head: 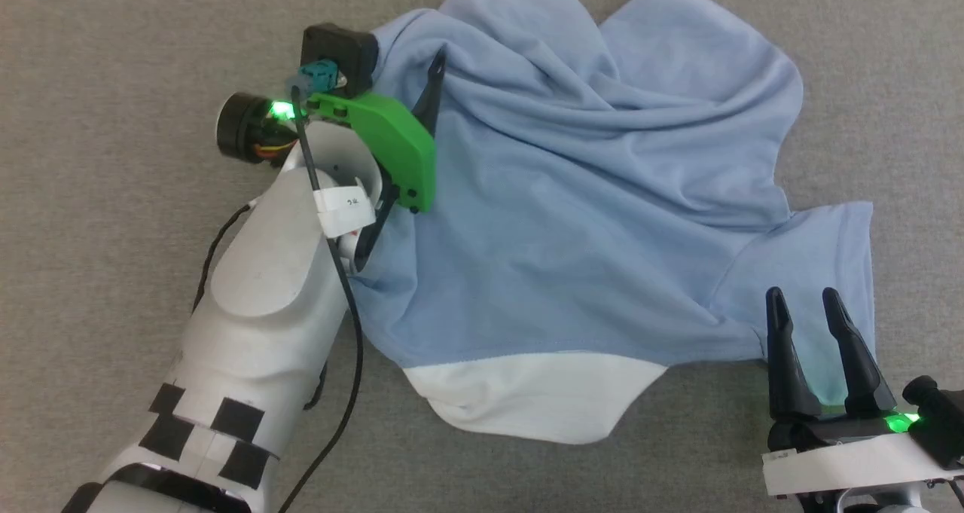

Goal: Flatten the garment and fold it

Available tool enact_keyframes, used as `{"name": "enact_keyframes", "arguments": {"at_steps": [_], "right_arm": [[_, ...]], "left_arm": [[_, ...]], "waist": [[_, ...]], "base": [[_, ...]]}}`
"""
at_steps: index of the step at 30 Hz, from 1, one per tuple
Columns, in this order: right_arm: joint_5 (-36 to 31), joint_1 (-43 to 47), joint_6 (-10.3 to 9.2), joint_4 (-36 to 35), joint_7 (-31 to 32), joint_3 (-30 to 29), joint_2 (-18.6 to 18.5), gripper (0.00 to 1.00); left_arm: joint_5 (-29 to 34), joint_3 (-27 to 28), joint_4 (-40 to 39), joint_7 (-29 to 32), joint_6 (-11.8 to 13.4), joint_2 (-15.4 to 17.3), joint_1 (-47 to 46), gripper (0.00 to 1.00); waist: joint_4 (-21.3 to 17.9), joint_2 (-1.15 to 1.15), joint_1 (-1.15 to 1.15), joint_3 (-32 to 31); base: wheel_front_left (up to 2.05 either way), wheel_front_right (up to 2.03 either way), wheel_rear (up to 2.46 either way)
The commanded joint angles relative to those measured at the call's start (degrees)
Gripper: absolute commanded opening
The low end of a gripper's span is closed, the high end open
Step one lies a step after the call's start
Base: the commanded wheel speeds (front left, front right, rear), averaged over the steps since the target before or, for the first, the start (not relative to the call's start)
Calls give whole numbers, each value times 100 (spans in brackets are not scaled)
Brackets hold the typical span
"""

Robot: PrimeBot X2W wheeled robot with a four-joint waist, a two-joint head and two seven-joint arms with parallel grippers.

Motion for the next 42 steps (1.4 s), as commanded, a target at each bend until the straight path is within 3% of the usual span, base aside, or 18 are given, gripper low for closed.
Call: {"name": "enact_keyframes", "arguments": {"at_steps": [1,7,9,15,21,28,35,39,42], "right_arm": [[-58,-54,-8,-1,22,5,5,100],[-64,78,-8,-44,84,-19,5,100],[-38,168,-8,-59,101,-32,5,100],[-5,301,-8,-52,104,-13,5,100],[7,350,-8,-59,92,41,5,100],[34,376,-8,-17,79,58,5,100],[-131,246,-8,-168,234,-89,5,100],[-247,-125,-8,-374,779,-508,5,100],[-233,-451,-8,-369,1627,-1013,5,100]], "left_arm": [[-103,10,-127,-64,-57,-24,-33,100],[-392,225,-1360,-396,5,47,618,100],[-331,285,-2136,-670,179,224,1229,100],[-181,401,-3212,-1441,555,381,2631,100],[-19,806,-3852,-1674,892,179,3930,100],[290,1174,-4189,-1679,755,-232,5107,100],[602,1456,-4338,-1680,586,-358,5233,100],[724,1537,-4395,-1680,504,-385,5203,100],[756,1527,-4400,-1680,450,-402,5163,100]], "waist": [[221,0,-1,-300],[391,0,-1,-763],[452,0,-1,-937],[523,0,-1,-1172],[531,0,-1,-1271],[532,0,-1,-1383],[498,0,-1,-1419],[397,0,-1,-1307],[347,0,-1,-1185]], "base": [[0,0,0],[0,0,0],[0,0,0],[0,0,0],[0,0,0],[0,0,0],[0,0,0],[0,0,0],[0,0,0]]}}
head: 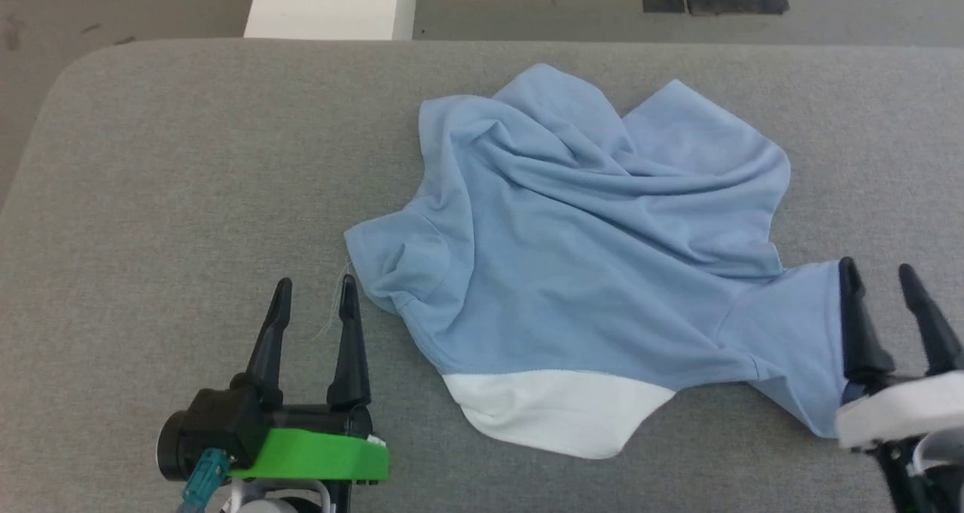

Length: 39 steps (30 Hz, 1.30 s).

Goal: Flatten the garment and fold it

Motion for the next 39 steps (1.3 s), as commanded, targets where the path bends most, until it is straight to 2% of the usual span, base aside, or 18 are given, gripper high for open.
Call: {"name": "enact_keyframes", "arguments": {"at_steps": [1,6,10,16,22,23,25,32,36,39], "right_arm": [[-78,-184,-8,7,412,-176,3,100],[-284,-439,-8,189,2228,-612,-121,100],[-443,-389,-8,244,3112,-785,-218,100],[-334,-269,-8,379,3576,-865,-141,100],[-316,-234,-8,839,3530,-830,-83,100],[-292,-257,-8,901,3480,-857,-73,40],[-254,-304,-8,966,3389,-842,-56,0],[-80,-621,-8,467,3165,-407,-53,0],[133,-950,-8,31,3149,-31,-129,0],[171,-1155,-8,-97,3185,-6,-292,0]], "left_arm": [[87,-16,-11,-25,-43,-36,-59,100],[91,-96,87,-26,-141,-49,-197,100],[91,-149,144,-26,-170,-53,-273,100],[48,-187,183,-26,-143,-55,-279,100],[63,-214,208,-26,-173,-56,-354,100],[67,-216,214,-26,-177,-56,-374,100],[72,-203,223,-26,-185,-56,-401,100],[69,-103,187,-26,-167,-56,-434,100],[21,-114,166,-26,-172,-56,-459,100],[8,-146,186,-26,-178,-56,-499,100]], "waist": [[-61,0,0,140],[-23,0,0,344],[64,0,0,439],[175,0,0,543],[239,0,0,646],[242,0,0,657],[238,0,0,671],[86,0,0,659],[-43,0,0,668],[-103,0,0,701]], "base": [[0,0,0],[0,0,0],[0,0,0],[0,0,0],[0,0,0],[0,0,0],[0,0,0],[0,0,0],[0,0,0],[0,0,0]]}}
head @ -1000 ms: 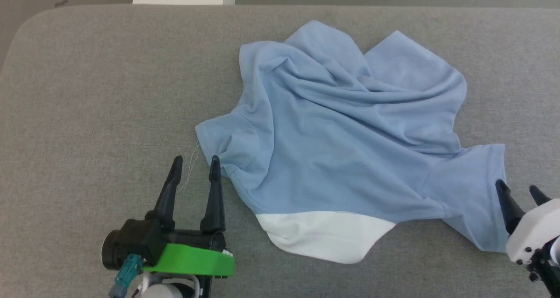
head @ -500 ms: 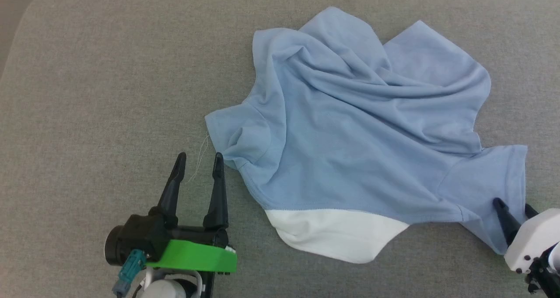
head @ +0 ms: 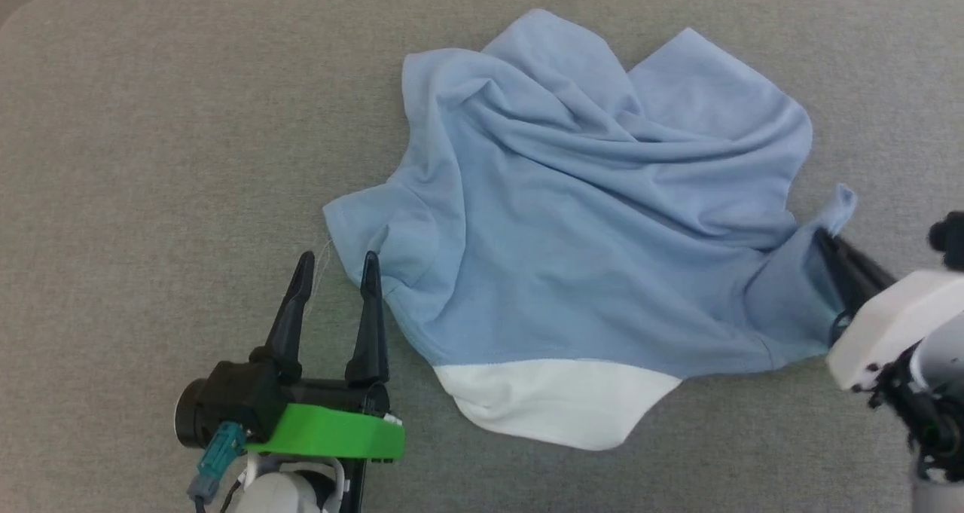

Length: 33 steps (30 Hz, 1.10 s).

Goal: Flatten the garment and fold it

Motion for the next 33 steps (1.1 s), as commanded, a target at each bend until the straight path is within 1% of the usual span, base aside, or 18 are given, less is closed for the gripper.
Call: {"name": "enact_keyframes", "arguments": {"at_steps": [1,3,8,11,13,16,18,22,27,29,30,33], "right_arm": [[-14,-103,-8,-2,12,-88,-117,0],[-84,-157,-8,67,17,-310,-236,0],[-459,-108,-8,435,-185,-1180,-579,0],[-587,-35,-8,674,-381,-1620,-656,0],[-668,34,-8,838,-558,-1753,-743,0],[-689,8,-8,1054,-736,-1875,-685,0],[-732,-10,-8,1151,-824,-1877,-676,0],[-729,-53,-8,1261,-938,-1804,-632,0],[-723,-78,-8,1315,-993,-1678,-601,0],[-697,-80,-8,1325,-998,-1631,-582,0],[-691,-82,-8,1325,-1000,-1603,-581,0],[-674,-89,-8,1323,-1011,-1515,-576,0]], "left_arm": [[1,-3,5,-21,-20,-16,-136,100],[-4,-17,19,-21,-20,-16,-163,100],[-47,-21,99,-22,-34,-16,-172,100],[-52,-1,166,-22,-49,-16,-154,100],[-56,7,248,-22,-76,-16,-135,100],[-52,-15,425,13,-130,33,-133,100],[-35,-41,503,163,-175,126,-186,100],[-42,-106,590,810,-393,441,-514,100],[104,-196,737,2012,-584,965,-1254,100],[-9,-233,868,2494,-656,1034,-1523,100],[-24,-269,930,2675,-692,1089,-1644,100],[-209,-362,1160,3164,-771,1108,-1968,100]], "waist": [[-43,0,0,36],[-56,0,0,65],[-28,0,0,118],[-7,0,0,128],[1,0,0,125],[4,0,0,99],[11,0,0,80],[68,0,0,36],[139,0,0,3],[146,0,0,-3],[138,0,0,1],[93,0,0,13]], "base": [[0,0,0],[0,0,0],[0,0,0],[0,0,0],[0,0,0],[0,0,0],[0,0,0],[0,0,0],[0,0,0],[0,0,0],[0,0,0],[0,0,0]]}}
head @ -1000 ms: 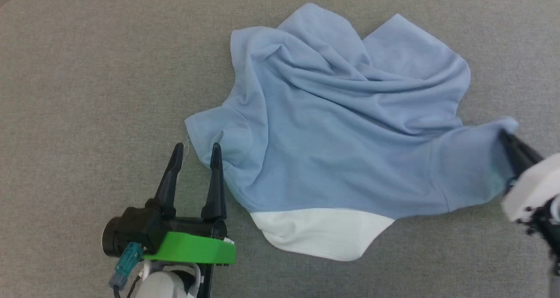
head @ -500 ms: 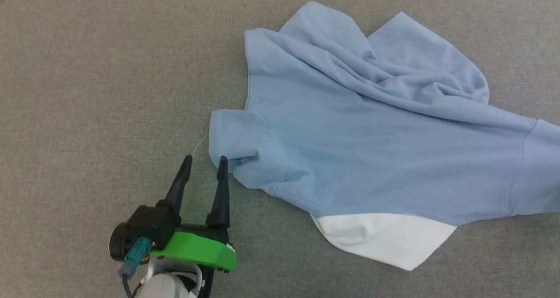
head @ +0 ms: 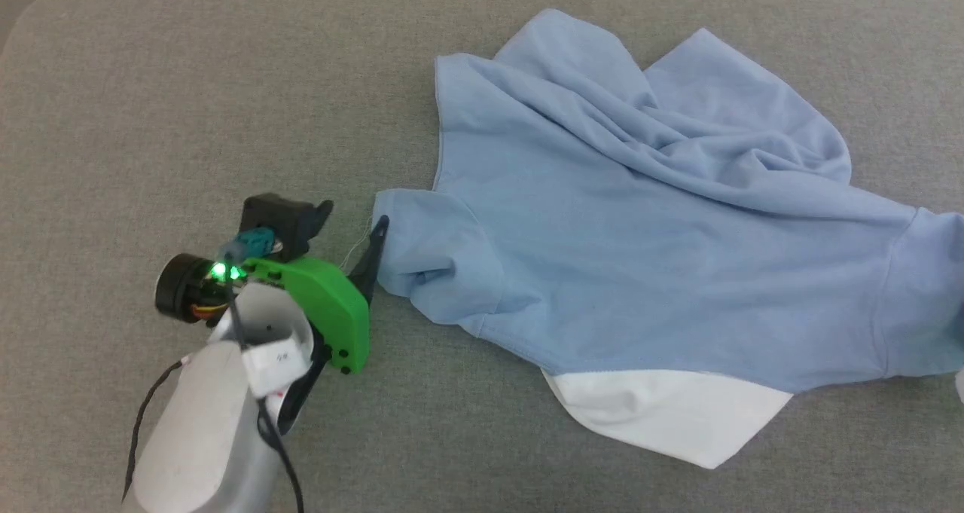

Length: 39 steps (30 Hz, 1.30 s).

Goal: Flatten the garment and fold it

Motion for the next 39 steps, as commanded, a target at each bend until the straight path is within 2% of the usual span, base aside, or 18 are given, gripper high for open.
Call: {"name": "enact_keyframes", "arguments": {"at_steps": [1,7,14,15,16,20,23,29,30,32,33,39], "right_arm": [[27,-68,-10,0,-44,38,23,0],[84,-53,-10,-21,-54,133,37,0],[106,5,-10,-19,-63,132,55,0],[106,8,-10,-17,-66,135,63,0],[106,12,-10,-13,-69,141,73,0],[100,28,-10,0,-89,138,118,0],[87,47,-10,-15,-104,119,126,0],[61,42,-10,-167,-214,200,133,0],[197,-26,-10,-349,-268,317,212,0],[338,-110,-10,-530,-257,418,275,0],[553,-298,-10,-870,-177,578,372,0],[834,-1022,-10,-1361,36,1038,472,0]], "left_arm": [[-87,-59,90,152,-43,-1,-147,100],[-312,-288,583,1006,-98,44,-300,100],[-694,-355,1077,2139,-21,0,-169,100],[-756,-374,1117,2242,-27,-19,-133,77],[-832,-412,1148,2334,-46,-36,-87,0],[-1230,-502,1188,2502,-120,-137,110,0],[-1449,-469,1097,2263,-154,-179,152,0],[-1706,-73,719,939,-183,-244,9,0],[-2038,248,463,435,-188,-368,-24,0],[-2319,495,200,216,-189,-450,-73,0],[-2576,835,-266,-22,-136,-516,-226,0],[-2716,1201,-948,-160,246,-650,-840,0]], "waist": [[-39,0,0,7],[-180,0,0,31],[-293,0,0,6],[-305,0,0,-1],[-318,0,0,-10],[-322,0,0,-73],[-286,0,0,-149],[-208,0,0,-378],[-202,0,0,-505],[-209,0,0,-584],[-227,0,0,-707],[-309,0,0,-978]], "base": [[0,0,0],[0,0,0],[0,0,0],[0,0,0],[0,0,0],[0,0,0],[0,0,0],[0,0,0],[0,0,0],[0,0,0],[0,0,0],[0,0,0]]}}
